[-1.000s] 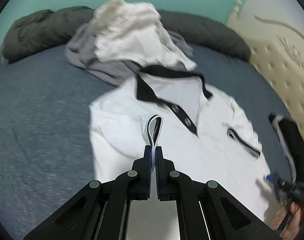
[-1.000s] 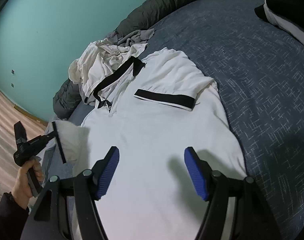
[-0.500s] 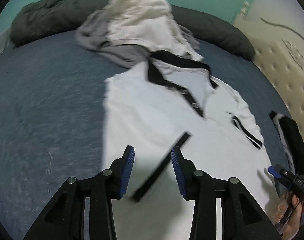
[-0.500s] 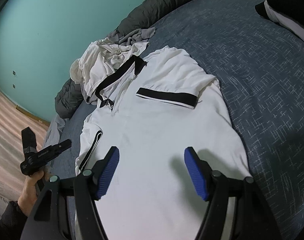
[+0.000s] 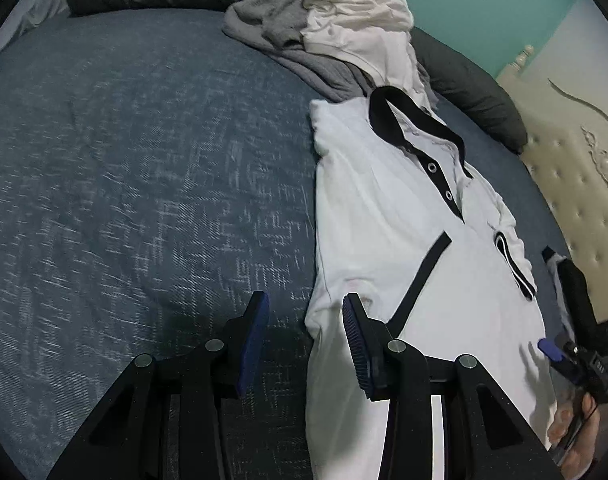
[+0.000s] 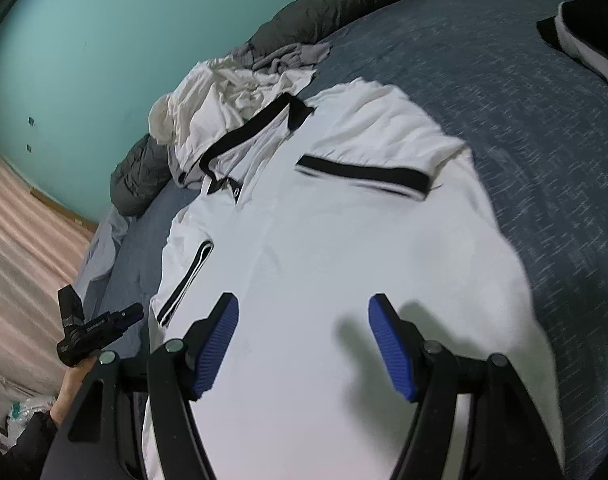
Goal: Fold clothes
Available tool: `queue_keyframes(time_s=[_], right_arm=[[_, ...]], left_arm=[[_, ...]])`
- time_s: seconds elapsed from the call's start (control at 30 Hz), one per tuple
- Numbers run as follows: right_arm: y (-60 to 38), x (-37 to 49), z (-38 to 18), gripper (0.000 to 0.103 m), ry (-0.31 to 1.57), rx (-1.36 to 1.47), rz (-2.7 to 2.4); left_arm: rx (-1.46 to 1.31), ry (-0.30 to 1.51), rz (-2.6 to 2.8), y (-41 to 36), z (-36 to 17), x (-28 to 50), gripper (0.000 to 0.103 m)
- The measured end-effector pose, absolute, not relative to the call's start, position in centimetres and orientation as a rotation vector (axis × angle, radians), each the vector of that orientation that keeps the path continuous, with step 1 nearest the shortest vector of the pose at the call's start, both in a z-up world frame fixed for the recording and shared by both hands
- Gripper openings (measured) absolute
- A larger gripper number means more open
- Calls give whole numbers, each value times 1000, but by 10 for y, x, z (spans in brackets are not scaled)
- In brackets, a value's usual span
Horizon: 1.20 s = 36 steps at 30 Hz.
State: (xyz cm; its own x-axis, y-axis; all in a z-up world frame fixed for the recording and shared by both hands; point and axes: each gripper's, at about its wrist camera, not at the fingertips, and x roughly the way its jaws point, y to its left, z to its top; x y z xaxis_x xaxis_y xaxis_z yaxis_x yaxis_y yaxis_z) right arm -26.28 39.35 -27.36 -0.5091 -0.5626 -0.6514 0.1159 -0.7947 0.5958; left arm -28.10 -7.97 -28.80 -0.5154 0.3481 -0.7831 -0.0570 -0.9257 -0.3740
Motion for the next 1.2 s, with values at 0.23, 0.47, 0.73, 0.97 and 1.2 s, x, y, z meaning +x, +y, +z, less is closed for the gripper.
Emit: queue_keyframes(time_s=[0.23,0.47,0.73,0.97,1.2], right_arm=[[353,-269,-271,68,-651,1302,-2282],[299,-284,-258,69,-578,1315,-2224],[232,-327,-261,68,-461,1388,-2173],[186,-374,-269,68,-378,1421,-2192],[163,-397,-289,36,-336,1455,-2215]], left_arm=[[-1352,-394,2468,-77,-298,-279,6],[-1306,-432,2499,-93,-300,-274,6],[-1286,-457,2488,-94,-301,-274,6],[-1295,-483,2477,-94,-307,-274,6],[-1291,-484,2473,-96,-307,-273,6]])
